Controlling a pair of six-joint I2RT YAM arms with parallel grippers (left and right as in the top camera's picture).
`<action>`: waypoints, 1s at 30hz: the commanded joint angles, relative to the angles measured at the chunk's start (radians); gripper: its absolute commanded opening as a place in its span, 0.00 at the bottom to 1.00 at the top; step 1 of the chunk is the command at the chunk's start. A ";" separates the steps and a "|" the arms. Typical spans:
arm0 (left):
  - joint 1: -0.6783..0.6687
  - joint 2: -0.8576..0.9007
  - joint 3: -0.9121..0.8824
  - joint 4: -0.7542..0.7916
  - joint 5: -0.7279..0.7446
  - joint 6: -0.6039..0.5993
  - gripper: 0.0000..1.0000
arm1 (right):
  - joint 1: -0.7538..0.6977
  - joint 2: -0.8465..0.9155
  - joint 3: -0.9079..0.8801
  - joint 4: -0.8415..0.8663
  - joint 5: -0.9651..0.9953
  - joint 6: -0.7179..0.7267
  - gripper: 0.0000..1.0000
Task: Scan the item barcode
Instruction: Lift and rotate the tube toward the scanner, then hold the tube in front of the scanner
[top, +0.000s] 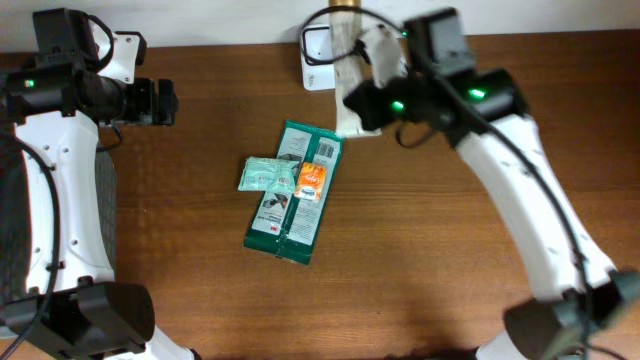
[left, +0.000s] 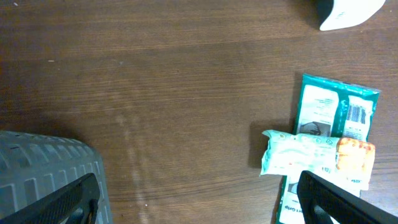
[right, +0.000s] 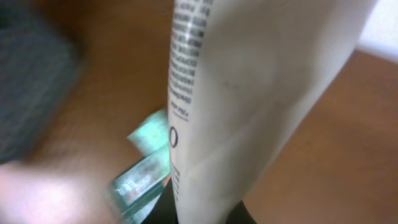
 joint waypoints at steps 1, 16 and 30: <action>0.002 -0.004 0.005 -0.001 0.003 -0.013 0.99 | 0.060 0.154 0.037 0.134 0.451 -0.145 0.04; 0.002 -0.004 0.005 0.000 0.003 -0.013 0.99 | 0.098 0.610 0.037 0.710 0.990 -0.650 0.04; 0.002 -0.004 0.005 0.000 0.003 -0.013 0.99 | 0.100 0.571 0.037 0.716 1.024 -0.603 0.04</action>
